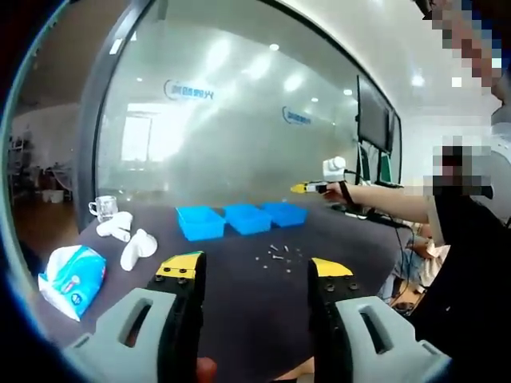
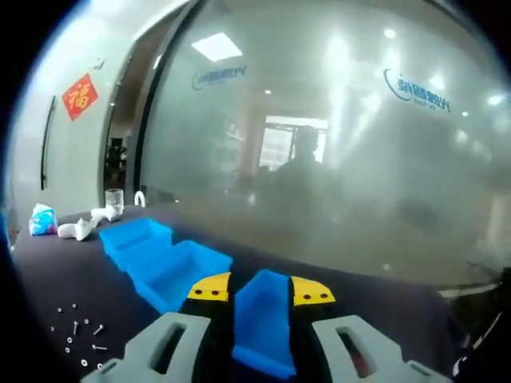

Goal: Sort the screws, nuts, and washers into the corresponding bins

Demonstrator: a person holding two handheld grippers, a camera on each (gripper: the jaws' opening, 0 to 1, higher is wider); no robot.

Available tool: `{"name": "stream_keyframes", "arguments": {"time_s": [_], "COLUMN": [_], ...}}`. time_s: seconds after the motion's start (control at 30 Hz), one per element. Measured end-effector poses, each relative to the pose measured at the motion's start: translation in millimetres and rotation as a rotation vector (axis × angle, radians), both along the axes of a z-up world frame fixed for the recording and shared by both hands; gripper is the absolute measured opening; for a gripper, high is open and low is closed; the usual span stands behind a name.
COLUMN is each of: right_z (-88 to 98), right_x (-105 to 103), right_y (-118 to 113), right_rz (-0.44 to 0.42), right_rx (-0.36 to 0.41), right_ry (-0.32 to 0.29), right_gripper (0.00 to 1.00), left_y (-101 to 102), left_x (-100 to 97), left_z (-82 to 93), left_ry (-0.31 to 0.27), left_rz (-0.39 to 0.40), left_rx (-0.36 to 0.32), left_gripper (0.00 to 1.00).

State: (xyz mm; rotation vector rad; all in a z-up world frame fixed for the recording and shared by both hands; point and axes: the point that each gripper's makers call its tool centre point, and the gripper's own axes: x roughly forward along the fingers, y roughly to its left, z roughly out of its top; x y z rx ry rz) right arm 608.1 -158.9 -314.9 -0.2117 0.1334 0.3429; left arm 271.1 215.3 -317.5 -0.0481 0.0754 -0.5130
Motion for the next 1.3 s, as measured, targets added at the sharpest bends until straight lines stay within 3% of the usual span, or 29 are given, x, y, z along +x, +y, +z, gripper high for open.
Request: {"name": "stream_keyframes", "arguments": {"time_s": [0.23, 0.43, 0.73, 1.3], "right_z": [-2.6, -3.6, 3.8, 7.0], "right_x": [-32, -78, -153, -228], "right_y": [5, 15, 26, -20], "right_rz": [0.043, 0.099, 0.185, 0.219], "right_rx": [0.005, -0.005, 0.101, 0.093], "right_ry": [-0.007, -0.043, -0.063, -0.090], "right_gripper": [0.23, 0.26, 0.27, 0.28], "left_y": [-2, -2, -8, -14], "left_x": [-0.4, 1.6, 6.6, 11.1], "left_z": [0.7, -1.8, -7.2, -15.1], "left_ry": [-0.003, 0.000, 0.009, 0.033], "left_rz": [-0.005, -0.005, -0.022, -0.048], "left_rx": [0.003, 0.004, 0.024, 0.041], "left_gripper": [0.51, 0.51, 0.51, 0.51]}}
